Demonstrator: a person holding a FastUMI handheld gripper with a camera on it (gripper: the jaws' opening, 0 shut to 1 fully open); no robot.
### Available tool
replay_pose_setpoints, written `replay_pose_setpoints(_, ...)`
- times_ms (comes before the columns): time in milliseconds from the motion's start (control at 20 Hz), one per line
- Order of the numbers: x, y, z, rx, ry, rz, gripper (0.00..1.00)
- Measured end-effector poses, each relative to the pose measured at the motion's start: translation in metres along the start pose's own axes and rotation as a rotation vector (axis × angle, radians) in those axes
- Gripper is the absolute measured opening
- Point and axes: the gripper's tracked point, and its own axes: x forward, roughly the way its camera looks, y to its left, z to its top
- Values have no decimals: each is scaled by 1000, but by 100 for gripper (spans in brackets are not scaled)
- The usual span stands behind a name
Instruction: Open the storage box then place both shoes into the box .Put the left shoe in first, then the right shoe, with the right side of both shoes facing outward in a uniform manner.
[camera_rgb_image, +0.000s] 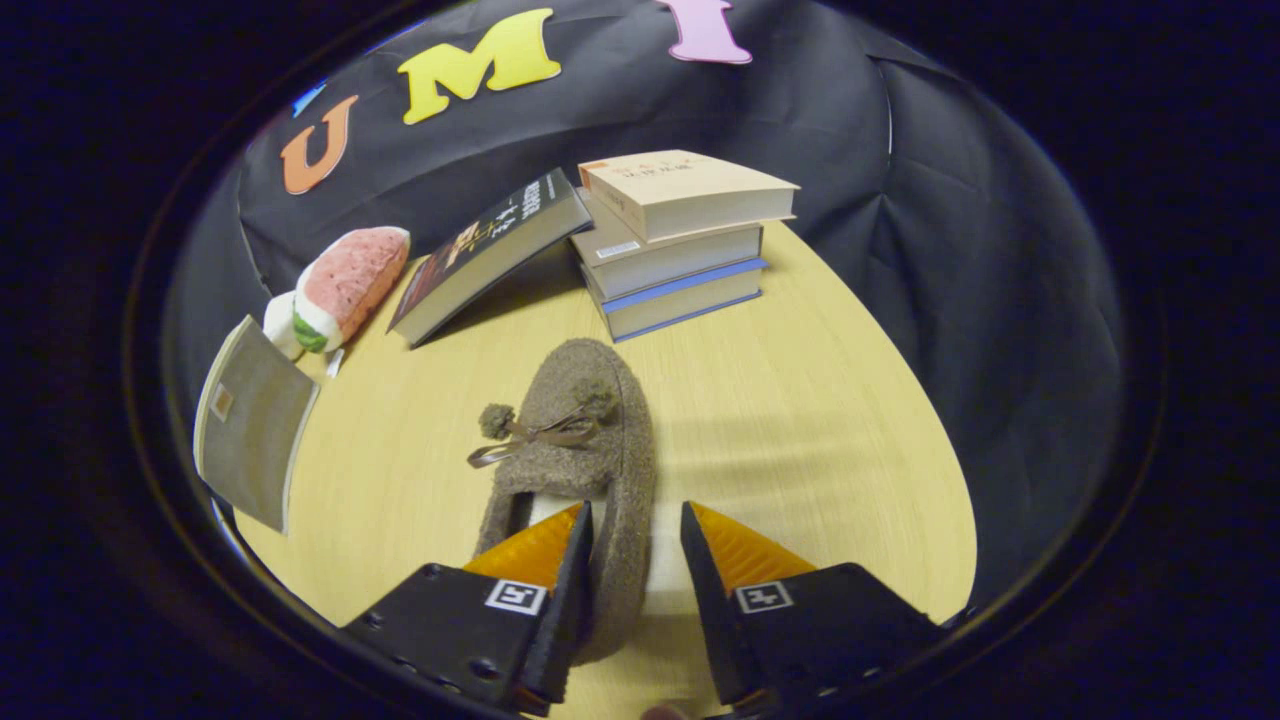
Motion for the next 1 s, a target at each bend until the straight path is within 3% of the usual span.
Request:
replay_pose_setpoints(200, 4, 6, -1, 9, 13, 2, 26)
replay_pose_setpoints(300, 4, 0, -1, 5, 22, -24, 24)
replay_pose_setpoints(400, 6, 1, -2, 41, 44, -11, 2)
replay_pose_setpoints(750, -16, 16, 1, 184, 69, 11, 0)
replay_pose_setpoints(1000, -52, 58, 10, 227, 47, 18, 0)
